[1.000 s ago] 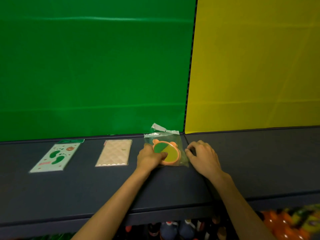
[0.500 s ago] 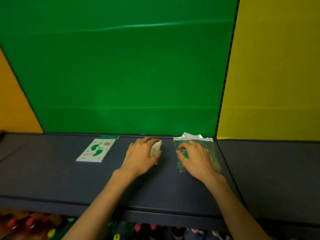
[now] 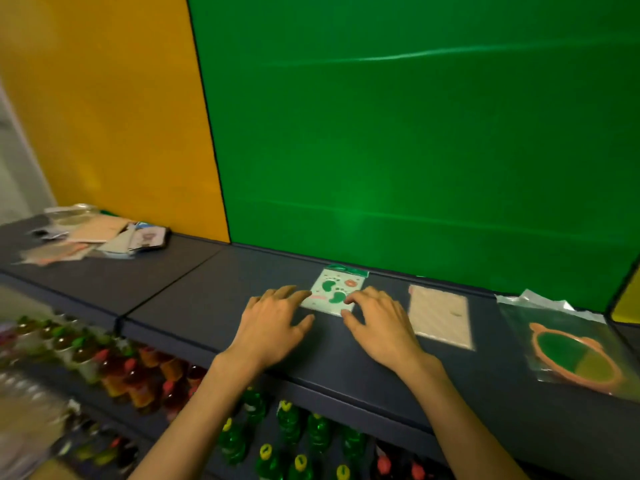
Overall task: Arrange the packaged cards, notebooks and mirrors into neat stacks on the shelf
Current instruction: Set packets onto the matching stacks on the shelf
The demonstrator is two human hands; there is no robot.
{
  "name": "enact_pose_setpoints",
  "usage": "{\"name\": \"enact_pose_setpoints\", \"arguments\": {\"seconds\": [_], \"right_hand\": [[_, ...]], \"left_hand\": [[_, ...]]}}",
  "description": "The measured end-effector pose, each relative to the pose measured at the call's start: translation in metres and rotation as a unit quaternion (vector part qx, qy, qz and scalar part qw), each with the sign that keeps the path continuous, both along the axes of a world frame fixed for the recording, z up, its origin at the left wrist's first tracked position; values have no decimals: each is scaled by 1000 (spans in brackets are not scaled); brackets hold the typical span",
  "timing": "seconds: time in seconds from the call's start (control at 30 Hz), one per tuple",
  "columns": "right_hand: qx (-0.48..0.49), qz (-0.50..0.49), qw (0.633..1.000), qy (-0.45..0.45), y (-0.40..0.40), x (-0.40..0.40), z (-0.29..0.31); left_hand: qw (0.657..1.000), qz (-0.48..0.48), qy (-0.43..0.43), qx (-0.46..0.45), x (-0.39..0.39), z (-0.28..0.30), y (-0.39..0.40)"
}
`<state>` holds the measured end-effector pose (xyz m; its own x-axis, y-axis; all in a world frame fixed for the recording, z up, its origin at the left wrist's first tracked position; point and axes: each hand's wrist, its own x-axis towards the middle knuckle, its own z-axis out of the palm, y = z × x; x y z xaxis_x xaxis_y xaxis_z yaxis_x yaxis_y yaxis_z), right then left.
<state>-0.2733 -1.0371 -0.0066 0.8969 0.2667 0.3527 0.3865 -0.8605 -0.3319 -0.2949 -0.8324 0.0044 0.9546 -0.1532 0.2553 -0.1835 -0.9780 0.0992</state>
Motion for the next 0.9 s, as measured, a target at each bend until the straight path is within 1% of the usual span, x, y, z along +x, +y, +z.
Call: {"name": "enact_pose_setpoints", "arguments": {"seconds": [0.27, 0.47, 0.67, 0.9], "right_hand": [[-21, 37, 999, -2, 175, 12, 1], [-12, 50, 999, 0, 296, 22, 1], [-17, 79, 997, 5, 400, 43, 2], [-6, 112, 994, -1, 508, 95, 1]], "left_hand": [[999, 39, -7, -10, -6, -3, 171], [998, 66, -7, -6, -12, -4, 294], [994, 111, -10, -9, -6, -4, 401], [989, 148, -9, -7, 23, -17, 507]]}}
